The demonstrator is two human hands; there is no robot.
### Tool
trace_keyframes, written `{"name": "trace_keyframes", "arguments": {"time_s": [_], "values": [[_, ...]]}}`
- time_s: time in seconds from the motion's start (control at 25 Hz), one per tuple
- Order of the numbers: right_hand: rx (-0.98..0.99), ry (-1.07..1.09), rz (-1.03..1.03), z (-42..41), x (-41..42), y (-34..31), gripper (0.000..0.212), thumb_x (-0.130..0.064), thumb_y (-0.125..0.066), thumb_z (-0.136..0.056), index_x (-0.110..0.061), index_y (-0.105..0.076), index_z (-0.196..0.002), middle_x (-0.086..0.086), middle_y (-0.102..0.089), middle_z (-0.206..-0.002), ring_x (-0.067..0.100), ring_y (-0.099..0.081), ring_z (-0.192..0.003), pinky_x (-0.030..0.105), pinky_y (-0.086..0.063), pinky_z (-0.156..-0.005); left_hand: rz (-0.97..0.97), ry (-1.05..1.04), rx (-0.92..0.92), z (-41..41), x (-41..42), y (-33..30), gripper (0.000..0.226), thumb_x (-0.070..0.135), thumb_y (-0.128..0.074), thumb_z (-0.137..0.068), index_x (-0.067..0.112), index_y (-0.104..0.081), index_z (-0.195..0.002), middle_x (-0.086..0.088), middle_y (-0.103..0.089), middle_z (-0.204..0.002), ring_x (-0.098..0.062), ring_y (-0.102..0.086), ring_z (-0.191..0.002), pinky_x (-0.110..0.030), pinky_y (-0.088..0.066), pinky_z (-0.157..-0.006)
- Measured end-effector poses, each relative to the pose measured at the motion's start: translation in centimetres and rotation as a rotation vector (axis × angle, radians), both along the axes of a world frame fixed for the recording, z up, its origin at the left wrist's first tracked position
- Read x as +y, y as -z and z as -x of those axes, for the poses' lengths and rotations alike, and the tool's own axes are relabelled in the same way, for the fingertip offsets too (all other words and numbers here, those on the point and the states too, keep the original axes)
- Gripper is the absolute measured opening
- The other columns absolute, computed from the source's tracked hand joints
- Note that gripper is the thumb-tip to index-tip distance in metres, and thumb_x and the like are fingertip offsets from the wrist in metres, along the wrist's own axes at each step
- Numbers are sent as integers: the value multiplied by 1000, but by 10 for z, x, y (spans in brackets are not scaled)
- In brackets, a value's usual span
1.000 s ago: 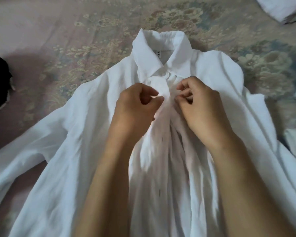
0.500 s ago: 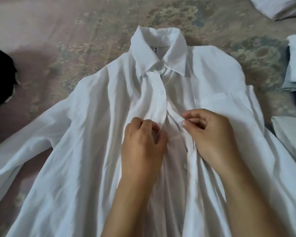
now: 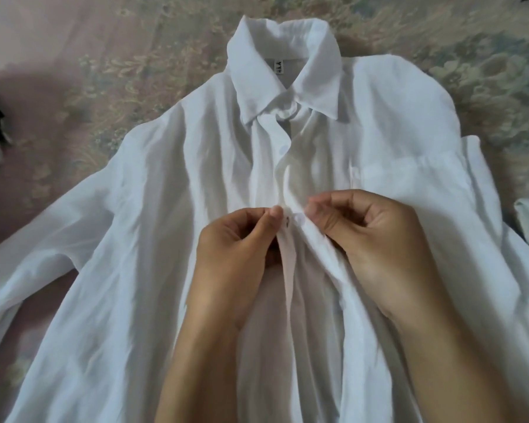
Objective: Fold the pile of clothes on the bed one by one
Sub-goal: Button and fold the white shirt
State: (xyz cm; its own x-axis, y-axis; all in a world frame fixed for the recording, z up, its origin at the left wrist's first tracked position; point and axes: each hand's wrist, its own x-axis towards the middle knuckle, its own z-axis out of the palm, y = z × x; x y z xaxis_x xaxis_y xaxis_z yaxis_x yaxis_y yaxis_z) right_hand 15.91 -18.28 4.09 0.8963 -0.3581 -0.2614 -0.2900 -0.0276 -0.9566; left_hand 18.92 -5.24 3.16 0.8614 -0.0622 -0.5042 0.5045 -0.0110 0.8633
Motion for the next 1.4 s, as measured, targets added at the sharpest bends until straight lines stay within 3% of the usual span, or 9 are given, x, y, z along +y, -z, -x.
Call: {"name": "trace_keyframes", "arguments": {"time_s": [0.16,0.36,0.64,0.8,0.92,1.08,1.2,1.32,1.4], "values": [[4,0,63,-1,7,8,12,-14,-79,-74,-23,-70,-78,-8,-71,-74,1,-65,-65,11,-50,-64,76,-16,-3,-1,0,-2,21,19,-63,-87,12,-74,-71,-15,-72,-76,-25,-71,-72,-34,-58,-69],[-27,4,14,-1,8,8,16,-4,-74,-78,-18,-66,-76,-1,-70,-72,2,-63,-60,12,-49,-60,81,-10,-11,0,-1,-3,22,17,-64,-86,12,-74,-68,-14,-72,-73,-23,-71,-69,-32,-58,-66],[-56,-22,-19,-1,6,6,15,-6,-72,-80,-17,-64,-72,2,-71,-70,8,-68,-64,17,-52,-61,137,35,-53,1,1,-1,13,9,-64,-86,8,-73,-76,-12,-73,-75,-20,-71,-69,-28,-58,-67],[-65,-32,-23,-2,5,8,19,-5,-72,-79,-17,-60,-71,3,-69,-69,8,-67,-62,20,-53,-61,12,67,-183,2,-2,3,10,-1,-67,-82,8,-68,-76,0,-68,-61,-6,-63,-53,-15,-50,-53],[-70,-42,0,-2,4,10,20,-6,-74,-78,-16,-59,-70,6,-68,-70,9,-65,-62,23,-53,-63,-28,99,-211,1,-2,4,7,1,-67,-83,4,-67,-77,-1,-67,-59,-6,-61,-51,-15,-49,-52],[-143,-18,-30,-1,5,9,17,-3,-74,-75,-9,-59,-71,1,-70,-68,6,-67,-63,16,-51,-62,-65,133,-344,0,0,5,12,1,-68,-82,11,-67,-75,1,-64,-60,-4,-57,-53,-14,-47,-56],[-134,42,54,-1,7,11,15,-11,-76,-75,-20,-66,-69,-4,-72,-70,8,-68,-66,18,-53,-65,-83,115,-371,0,-1,6,11,4,-69,-82,13,-69,-77,5,-68,-66,-2,-62,-59,-13,-48,-60],[-138,29,212,0,12,13,18,-21,-71,-81,-32,-66,-69,-15,-70,-72,-1,-65,-65,12,-48,-63,-154,86,-401,2,-1,6,11,9,-70,-82,19,-69,-76,7,-70,-69,-3,-65,-62,-14,-49,-63],[-150,-18,311,2,17,12,27,-30,-64,-87,-35,-61,-61,-12,-60,-54,-1,-53,-50,8,-38,-52,-201,90,-424,3,-1,5,10,14,-70,-83,22,-69,-78,9,-70,-72,-5,-67,-67,-17,-51,-65]]}}
